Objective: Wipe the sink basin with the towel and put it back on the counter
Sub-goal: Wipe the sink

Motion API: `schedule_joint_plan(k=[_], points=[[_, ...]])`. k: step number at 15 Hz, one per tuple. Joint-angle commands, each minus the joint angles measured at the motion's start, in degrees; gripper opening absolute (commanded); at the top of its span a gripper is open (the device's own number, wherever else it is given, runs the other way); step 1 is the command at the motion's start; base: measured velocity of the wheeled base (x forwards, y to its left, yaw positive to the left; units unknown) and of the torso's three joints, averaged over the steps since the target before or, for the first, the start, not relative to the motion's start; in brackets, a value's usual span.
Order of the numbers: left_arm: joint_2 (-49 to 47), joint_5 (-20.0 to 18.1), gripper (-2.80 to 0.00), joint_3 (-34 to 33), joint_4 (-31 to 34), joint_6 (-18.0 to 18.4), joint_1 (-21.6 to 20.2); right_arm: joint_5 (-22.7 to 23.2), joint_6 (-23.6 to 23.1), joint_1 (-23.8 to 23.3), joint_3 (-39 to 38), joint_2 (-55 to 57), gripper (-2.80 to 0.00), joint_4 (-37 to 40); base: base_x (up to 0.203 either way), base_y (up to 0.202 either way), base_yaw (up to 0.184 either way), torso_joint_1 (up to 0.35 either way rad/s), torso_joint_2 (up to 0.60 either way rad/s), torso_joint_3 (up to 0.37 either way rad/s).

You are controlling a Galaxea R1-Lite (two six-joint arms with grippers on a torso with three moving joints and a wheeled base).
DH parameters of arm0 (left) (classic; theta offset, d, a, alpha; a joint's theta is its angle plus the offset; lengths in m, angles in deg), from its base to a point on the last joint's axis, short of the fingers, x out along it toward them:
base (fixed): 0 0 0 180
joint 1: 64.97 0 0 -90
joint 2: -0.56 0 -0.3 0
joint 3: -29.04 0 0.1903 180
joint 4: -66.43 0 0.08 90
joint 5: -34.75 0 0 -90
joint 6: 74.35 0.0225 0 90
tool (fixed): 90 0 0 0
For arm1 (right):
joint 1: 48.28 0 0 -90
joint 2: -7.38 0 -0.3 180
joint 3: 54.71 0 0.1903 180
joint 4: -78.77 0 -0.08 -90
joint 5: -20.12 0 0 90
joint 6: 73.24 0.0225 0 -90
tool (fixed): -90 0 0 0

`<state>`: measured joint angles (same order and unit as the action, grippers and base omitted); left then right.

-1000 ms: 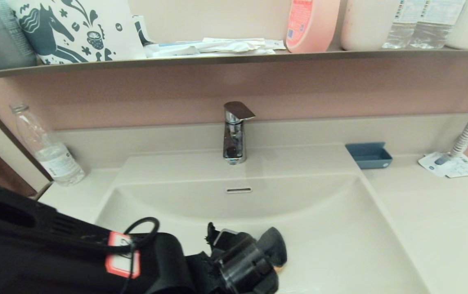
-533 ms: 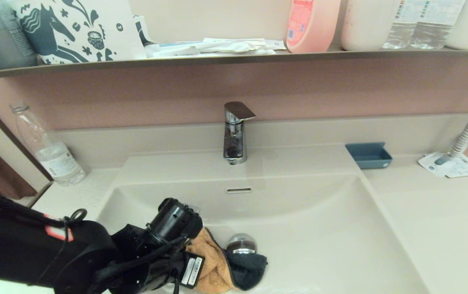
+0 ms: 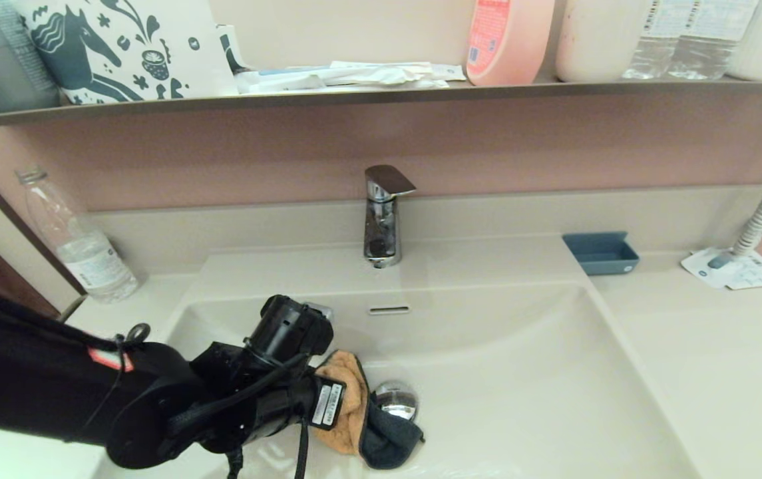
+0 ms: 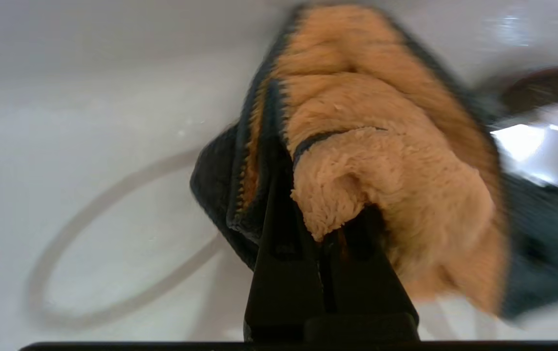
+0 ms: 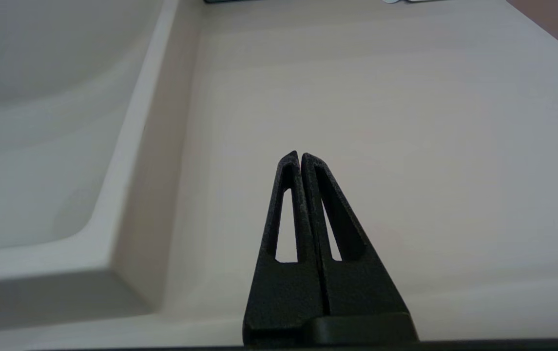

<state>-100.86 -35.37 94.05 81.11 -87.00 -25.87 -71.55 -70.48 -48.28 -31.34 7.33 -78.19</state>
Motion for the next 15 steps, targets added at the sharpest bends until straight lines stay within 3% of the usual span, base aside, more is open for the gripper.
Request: schedule_joint_plan(k=[1,4,8,11,15], points=[[5.3,0.9,-2.8,-0.2,1.5,-0.8,1.8,0.0,0.1,0.0,0.0,0.0,-2.8,0.0,0.0,0.0,0.0,0.0,0.0,0.0],[15.7,3.3,-2.8,0.9,8.1,-4.3,4.3,0.0,0.0,0.0,0.0,0.0,-2.8,0.0,0.0,0.0,0.0,0.0,0.0,0.0],[28.5,8.2,-2.8,4.5,19.1,-5.4,5.2,0.0,0.0,0.0,0.0,0.0,-2.8,0.0,0.0,0.0,0.0,0.0,0.0,0.0],[32.7,11.3,-2.8,7.2,20.0,-5.5,2.8,0.0,0.1,-0.1,0.0,0.0,-2.8,-0.1,0.0,0.0,0.0,0.0,0.0,0.0],[35.0,11.8,-2.8,9.2,19.9,-5.6,0.0,0.0,0.1,0.0,0.0,0.0,-2.8,0.0,0.0,0.0,0.0,0.0,0.0,0.0]])
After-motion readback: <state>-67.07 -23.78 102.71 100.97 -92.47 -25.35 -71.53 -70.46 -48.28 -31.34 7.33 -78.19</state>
